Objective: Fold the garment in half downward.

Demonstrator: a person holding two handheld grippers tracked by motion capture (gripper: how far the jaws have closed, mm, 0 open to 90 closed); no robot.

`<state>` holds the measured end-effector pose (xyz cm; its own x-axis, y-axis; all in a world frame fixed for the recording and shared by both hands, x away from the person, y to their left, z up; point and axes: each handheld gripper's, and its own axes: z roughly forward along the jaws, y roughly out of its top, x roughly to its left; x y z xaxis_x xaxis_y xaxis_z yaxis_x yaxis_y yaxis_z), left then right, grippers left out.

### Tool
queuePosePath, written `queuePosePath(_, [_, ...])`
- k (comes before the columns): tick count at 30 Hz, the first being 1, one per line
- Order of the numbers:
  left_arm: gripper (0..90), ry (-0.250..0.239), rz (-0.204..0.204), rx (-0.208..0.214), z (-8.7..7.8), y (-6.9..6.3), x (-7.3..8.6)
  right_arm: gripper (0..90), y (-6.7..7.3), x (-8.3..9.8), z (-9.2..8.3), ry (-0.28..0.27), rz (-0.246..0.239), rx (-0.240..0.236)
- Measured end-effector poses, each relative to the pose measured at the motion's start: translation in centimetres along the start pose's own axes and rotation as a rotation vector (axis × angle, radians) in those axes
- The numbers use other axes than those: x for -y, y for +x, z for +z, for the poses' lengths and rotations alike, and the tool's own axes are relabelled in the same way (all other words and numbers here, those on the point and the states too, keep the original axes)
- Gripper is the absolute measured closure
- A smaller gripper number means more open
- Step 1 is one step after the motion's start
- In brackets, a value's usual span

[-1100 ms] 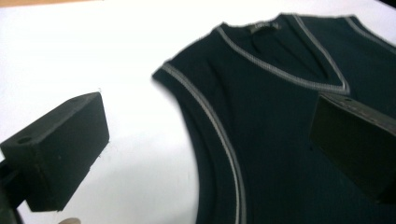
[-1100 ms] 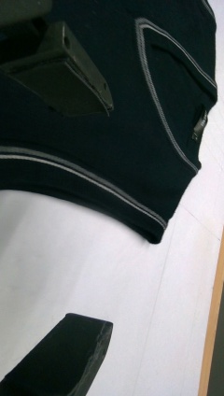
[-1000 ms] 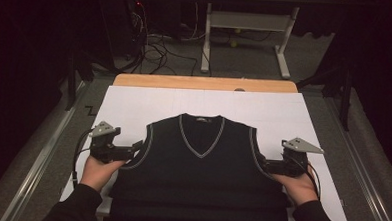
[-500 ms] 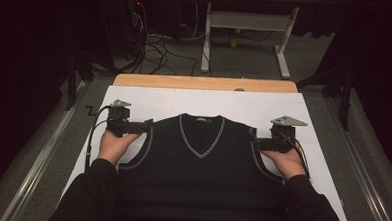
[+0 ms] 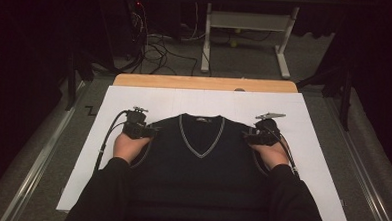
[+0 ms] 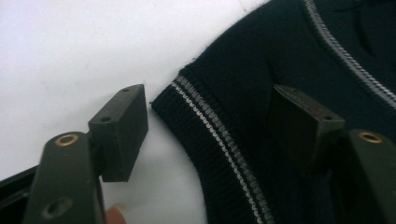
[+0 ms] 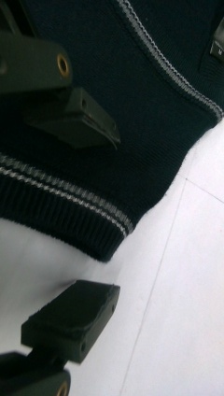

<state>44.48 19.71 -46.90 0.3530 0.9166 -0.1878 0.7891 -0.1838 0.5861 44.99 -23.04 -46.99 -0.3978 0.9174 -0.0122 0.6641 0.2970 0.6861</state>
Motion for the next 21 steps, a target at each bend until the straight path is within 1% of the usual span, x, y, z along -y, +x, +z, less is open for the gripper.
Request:
queuePosePath(2, [28.0,-0.007,0.006,-0.046,-0.2,0.0,-0.1,26.2,0.1,-0.1,0.1,-0.002,0.003,0.009])
queuePosePath(4, [27.9,0.012,-0.002,-0.049,0.0,0.2,-0.1,26.8,0.1,-0.1,0.2,-0.004,0.006,0.013])
queuePosePath(5, [28.0,0.011,-0.005,-0.054,0.0,0.2,-0.1,27.3,0.0,-0.1,0.2,-0.006,0.007,0.013])
queuePosePath(6, [28.0,0.011,-0.007,-0.062,0.1,0.1,-0.1,29.8,0.0,-0.1,0.2,-0.007,0.010,0.010])
queuePosePath(7, [28.5,0.013,0.007,-0.078,0.2,-0.2,-0.1,34.0,0.0,0.0,0.2,-0.013,0.011,0.010])
queuePosePath(8, [33.4,0.008,0.036,-0.088,0.2,-0.5,0.1,36.8,-0.1,0.0,0.2,-0.018,0.013,0.011])
queuePosePath(10, [43.6,0.003,0.043,-0.084,0.3,-1.0,0.1,46.7,0.0,0.0,0.1,-0.022,0.012,0.009])
queuePosePath(11, [47.5,0.000,0.037,-0.081,0.3,-1.1,0.1,52.6,0.1,0.0,0.0,-0.021,0.009,0.008])
queuePosePath(13, [54.2,0.004,0.022,-0.066,0.3,-1.2,0.1,61.7,0.2,-0.1,0.0,-0.017,0.012,0.003])
queuePosePath(15, [60.2,0.005,0.010,-0.050,0.2,-1.3,0.1,69.3,0.4,0.0,-0.1,-0.016,0.013,-0.009])
queuePosePath(16, [63.7,0.004,0.011,-0.044,0.2,-1.4,0.1,73.1,0.4,0.0,-0.2,-0.017,0.014,-0.013])
queuePosePath(18, [68.2,0.001,0.009,-0.034,0.3,-1.4,0.1,76.9,0.7,0.1,-0.2,-0.021,0.010,-0.016])
queuePosePath(20, [70.5,0.000,0.011,-0.024,0.2,-1.4,0.1,78.5,0.7,0.2,-0.2,-0.027,0.016,-0.020])
queuePosePath(21, [71.2,0.000,0.000,-0.011,0.2,-1.3,0.1,78.8,0.7,0.2,-0.2,-0.030,0.019,-0.024])
